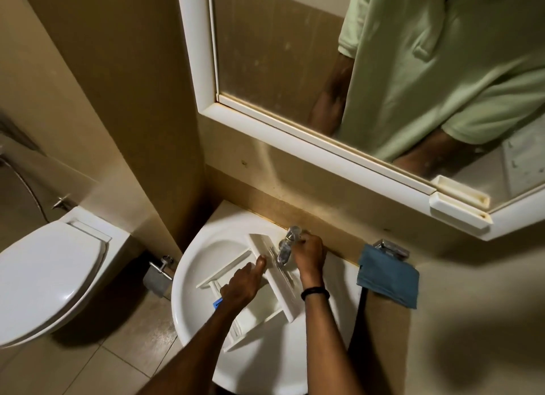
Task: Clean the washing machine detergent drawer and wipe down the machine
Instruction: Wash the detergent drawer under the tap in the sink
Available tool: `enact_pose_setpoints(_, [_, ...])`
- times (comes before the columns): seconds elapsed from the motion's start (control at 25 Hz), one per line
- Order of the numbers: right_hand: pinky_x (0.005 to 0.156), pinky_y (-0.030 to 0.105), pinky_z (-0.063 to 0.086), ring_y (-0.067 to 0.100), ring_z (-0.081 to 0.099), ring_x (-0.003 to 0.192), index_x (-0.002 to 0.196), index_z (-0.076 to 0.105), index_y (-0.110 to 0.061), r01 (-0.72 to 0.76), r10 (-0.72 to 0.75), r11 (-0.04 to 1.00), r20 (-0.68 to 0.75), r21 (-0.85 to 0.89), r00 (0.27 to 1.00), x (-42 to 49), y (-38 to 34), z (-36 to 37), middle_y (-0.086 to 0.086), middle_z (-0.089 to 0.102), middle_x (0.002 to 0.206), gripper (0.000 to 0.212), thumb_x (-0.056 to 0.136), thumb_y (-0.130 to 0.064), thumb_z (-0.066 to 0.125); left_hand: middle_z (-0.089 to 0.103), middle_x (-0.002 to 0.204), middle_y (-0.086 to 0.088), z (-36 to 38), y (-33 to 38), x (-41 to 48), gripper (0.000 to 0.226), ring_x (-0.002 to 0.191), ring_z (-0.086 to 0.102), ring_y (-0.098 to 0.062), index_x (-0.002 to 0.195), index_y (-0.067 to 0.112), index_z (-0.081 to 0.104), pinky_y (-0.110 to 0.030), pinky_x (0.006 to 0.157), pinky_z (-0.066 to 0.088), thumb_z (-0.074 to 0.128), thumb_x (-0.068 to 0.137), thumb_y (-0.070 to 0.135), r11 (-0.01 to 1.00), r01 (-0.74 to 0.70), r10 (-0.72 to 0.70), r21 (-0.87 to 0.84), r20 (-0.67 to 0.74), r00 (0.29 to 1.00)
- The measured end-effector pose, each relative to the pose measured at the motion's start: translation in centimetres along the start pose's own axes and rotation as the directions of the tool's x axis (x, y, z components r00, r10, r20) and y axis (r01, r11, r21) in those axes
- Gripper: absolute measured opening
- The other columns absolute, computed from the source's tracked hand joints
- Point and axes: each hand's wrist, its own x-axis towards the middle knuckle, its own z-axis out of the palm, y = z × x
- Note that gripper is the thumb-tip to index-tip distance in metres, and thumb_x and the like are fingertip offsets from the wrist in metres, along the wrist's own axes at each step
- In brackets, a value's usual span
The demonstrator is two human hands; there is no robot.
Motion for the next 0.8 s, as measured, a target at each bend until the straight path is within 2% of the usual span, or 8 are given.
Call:
enact_pose_setpoints(0.12, [0.087,0.03,0.049,0.033,0.065,0.107,0.117,0.066,-0.009,-0.065,0.066,0.995,-0.011,0.077,0.998,-1.5,-0.9,2.5,0.012,0.072,0.111,0.037,0.081,-0.002,0.058,0.065,0.115,-0.005,0.4,-0.4,0.4,0.111,0.118,0.06,-0.034,0.117,0.027,0.063,-0.054,0.109,0.04,0.005,0.065,0.106,1.0,0.005,-0.005,0.014,0.019,1.0])
enact_pose_setpoints(0.32, [0.081,0.028,0.049,0.023,0.068,0.093,0.09,0.075,-0.011,-0.136,0.107,0.967,0.14,0.215,0.984,-1.2,1.9,-0.1,0.003,0.075,0.092,0.015,0.085,-0.01,0.061,0.063,0.132,-0.006,0.6,1.3,-1.9,0.101,0.124,0.059,-0.032,0.131,0.024,0.059,-0.048,0.107,0.041,0.026,0.074,0.099,0.99,0.038,-0.036,0.133,-0.011,0.999])
enact_pose_setpoints(0.4, [0.086,0.024,0.047,0.018,0.066,0.099,0.102,0.077,-0.007,-0.176,0.158,0.96,0.097,0.218,0.983,-1.6,4.1,-2.1,0.005,0.075,0.104,0.023,0.088,-0.001,0.059,0.068,0.125,-0.008,0.5,1.8,-2.4,0.087,0.115,0.063,-0.032,0.116,0.019,0.066,-0.045,0.105,0.046,0.032,0.079,0.09,0.995,0.024,-0.021,0.096,-0.038,0.999])
enact_pose_setpoints(0.48, [0.097,0.029,0.046,0.025,0.065,0.112,0.112,0.073,-0.002,-0.232,0.226,0.954,0.058,0.191,0.973,-3.2,6.4,-3.0,0.011,0.072,0.119,0.029,0.089,0.002,0.056,0.069,0.091,-0.006,0.3,1.9,-3.3,0.063,0.089,0.064,-0.028,0.082,0.016,0.061,-0.042,0.09,0.052,0.039,0.084,0.075,0.999,-0.007,0.004,-0.031,-0.1,0.995])
enact_pose_setpoints(0.56, [0.103,0.035,0.047,0.03,0.061,0.118,0.122,0.068,-0.003,-0.312,0.304,0.932,0.072,0.186,0.95,-5.1,8.7,-2.5,0.012,0.066,0.129,0.033,0.091,-0.004,0.055,0.061,0.071,-0.002,0.0,1.7,-4.9,0.056,0.069,0.057,-0.022,0.073,0.011,0.06,-0.037,0.073,0.048,0.051,0.085,0.064,0.956,-0.032,-0.011,-0.292,-0.143,0.99])
enact_pose_setpoints(0.64, [0.1,0.042,0.05,0.032,0.061,0.114,0.128,0.059,-0.006,-0.399,0.379,0.887,0.126,0.235,0.917,-7.1,10.2,-2.0,0.013,0.064,0.129,0.035,0.096,-0.018,0.059,0.063,0.069,0.004,-0.2,1.0,-6.6,0.041,0.068,0.056,-0.016,0.082,0.011,0.072,-0.034,0.073,0.047,0.061,0.094,0.048,0.873,-0.072,0.006,-0.482,-0.136,0.991])
enact_pose_setpoints(0.72, [0.077,0.044,0.058,0.03,0.063,0.089,0.114,0.057,-0.007,-0.545,0.428,0.766,0.36,0.342,0.829,-8.8,10.7,-1.6,0.01,0.066,0.101,0.029,0.098,-0.031,0.063,0.071,0.081,0.004,-0.5,0.5,-8.2,0.026,0.078,0.062,-0.014,0.093,0.013,0.077,-0.033,0.081,0.05,0.061,0.1,0.033,0.814,-0.125,0.023,-0.567,-0.184,0.983])
enact_pose_setpoints(0.8, [0.065,0.042,0.06,0.032,0.064,0.076,0.111,0.057,-0.007,-0.674,0.407,0.611,0.566,0.415,0.717,-9.7,10.4,-0.9,0.013,0.065,0.086,0.026,0.098,-0.028,0.065,0.075,0.089,-0.006,-1.2,0.2,-9.3,0.023,0.085,0.067,-0.023,0.098,0.013,0.077,-0.038,0.086,0.054,0.058,0.103,0.024,0.74,-0.115,0.005,-0.663,-0.166,0.986])
